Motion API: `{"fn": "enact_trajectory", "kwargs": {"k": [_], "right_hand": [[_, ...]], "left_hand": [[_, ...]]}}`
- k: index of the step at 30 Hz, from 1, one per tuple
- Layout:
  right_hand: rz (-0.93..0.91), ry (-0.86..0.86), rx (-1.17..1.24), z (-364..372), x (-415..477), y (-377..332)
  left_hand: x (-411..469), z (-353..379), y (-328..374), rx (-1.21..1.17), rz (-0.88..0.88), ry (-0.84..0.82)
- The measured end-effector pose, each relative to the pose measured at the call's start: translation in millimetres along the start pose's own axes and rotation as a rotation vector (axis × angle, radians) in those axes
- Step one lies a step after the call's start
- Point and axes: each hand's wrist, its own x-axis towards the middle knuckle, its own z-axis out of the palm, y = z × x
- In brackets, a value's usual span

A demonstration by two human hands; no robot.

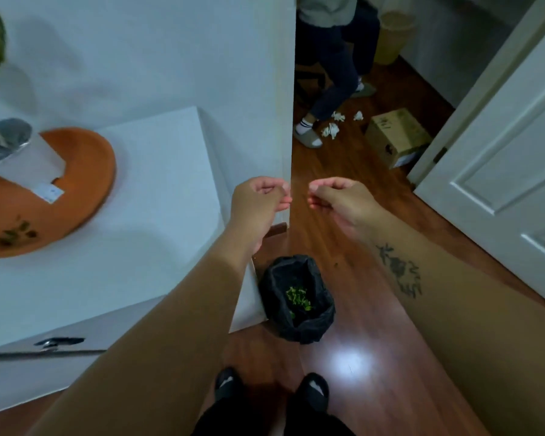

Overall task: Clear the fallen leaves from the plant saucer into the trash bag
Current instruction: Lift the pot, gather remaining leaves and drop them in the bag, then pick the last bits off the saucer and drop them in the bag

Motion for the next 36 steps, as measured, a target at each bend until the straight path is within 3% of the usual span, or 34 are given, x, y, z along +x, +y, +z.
{"fn": "enact_trajectory", "kwargs": {"k": [7,16,21,24,29,36], "right_hand": [[-0.003,-0.109,-0.099,58.8,-13.6,-22.1],[-0.04,-0.323,-0.119,228.1,-12.7,-25.5],[-0.16,-0.363,-0.349,319.6,-17.8,-13.9],[-0.373,-0.357,-0.6,363.8,-16.9,4.8],[-0.594,-0.452,-0.913,416.6,-24.3,26.7],[-0.699,-0.795,-1.339,466.6,-21.4,52.9]], "left_hand": [[-4.1,-88.7,21.1,-0.034,-0.021,0.098],[3.1,-264.8,36.8,0.017,0.057,0.247],[18.7,-364.0,36.2,0.189,0.112,0.396],[27.7,-411.5,22.3,0.406,0.172,0.44],[42.0,-471.6,2.1,0.796,0.331,0.387],[60.4,-500.0,-23.9,0.98,0.295,0.148]]}}
